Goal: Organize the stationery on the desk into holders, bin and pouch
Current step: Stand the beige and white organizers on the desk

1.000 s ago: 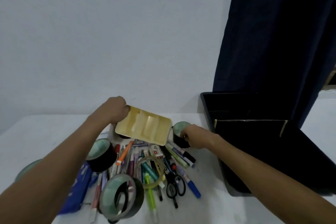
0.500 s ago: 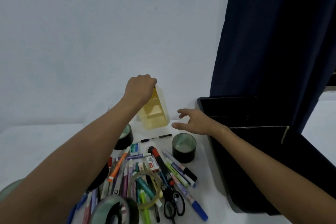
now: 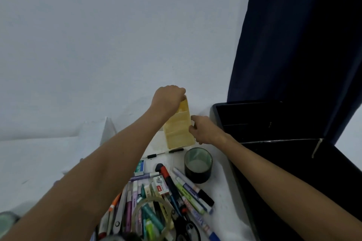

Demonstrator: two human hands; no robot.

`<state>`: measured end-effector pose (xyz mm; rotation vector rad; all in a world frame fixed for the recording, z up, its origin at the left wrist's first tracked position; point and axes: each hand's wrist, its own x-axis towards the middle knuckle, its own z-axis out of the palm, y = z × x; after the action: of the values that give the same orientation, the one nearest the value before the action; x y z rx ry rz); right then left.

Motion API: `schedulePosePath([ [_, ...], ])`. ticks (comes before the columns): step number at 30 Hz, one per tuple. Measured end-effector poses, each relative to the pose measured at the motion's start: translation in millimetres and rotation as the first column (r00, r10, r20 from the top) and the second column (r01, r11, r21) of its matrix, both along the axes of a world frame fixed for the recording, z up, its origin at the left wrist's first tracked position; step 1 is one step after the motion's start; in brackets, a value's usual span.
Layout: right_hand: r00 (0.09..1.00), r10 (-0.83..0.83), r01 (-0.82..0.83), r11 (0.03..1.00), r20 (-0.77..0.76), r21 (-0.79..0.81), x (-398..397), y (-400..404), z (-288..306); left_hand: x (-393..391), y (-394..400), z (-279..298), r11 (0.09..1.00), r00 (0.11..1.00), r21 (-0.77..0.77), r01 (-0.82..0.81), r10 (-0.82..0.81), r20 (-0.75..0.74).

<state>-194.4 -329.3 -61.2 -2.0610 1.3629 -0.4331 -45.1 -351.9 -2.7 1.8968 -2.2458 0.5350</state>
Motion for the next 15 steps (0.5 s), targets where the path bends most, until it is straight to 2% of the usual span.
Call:
schedulePosePath([
  [1,1.0,-0.02,0.019,1.0,0.015,0.015,0,-1,-2,2,-2,-5,1.0,0.997,-0.01,0.026,-0.027,-0.077],
  [4,0.997,-0.076,0.073,0.994,0.033,0.078,-1,-4,-8,8,7,-24,0.997,0.989,-0.058,0.055,-0.063,-0.137],
  [6,0.994,-0.107,0.103,0.986,0.026,0.132,-2,-7,-11,11,21,-40,0.998,0.964,-0.053,-0.025,0.01,-0.264],
  [9,0.991,-0.132,0.128,0.979,0.013,0.157,-2,-11,-12,11,41,-65,0.973,0.849,0.158,-0.17,0.226,-0.478],
  [11,0.99,-0.141,0.141,0.98,-0.009,0.137,0,-12,-12,12,48,-78,0.931,0.755,0.323,-0.17,0.334,-0.564],
  [13,0.989,-0.143,0.145,0.983,-0.021,0.115,1,-14,-11,13,52,-87,0.916,0.7,0.379,-0.133,0.358,-0.618],
  [15,0.991,-0.13,0.131,0.987,-0.017,0.088,1,-15,-11,13,55,-92,0.93,0.649,0.356,-0.092,0.327,-0.687],
])
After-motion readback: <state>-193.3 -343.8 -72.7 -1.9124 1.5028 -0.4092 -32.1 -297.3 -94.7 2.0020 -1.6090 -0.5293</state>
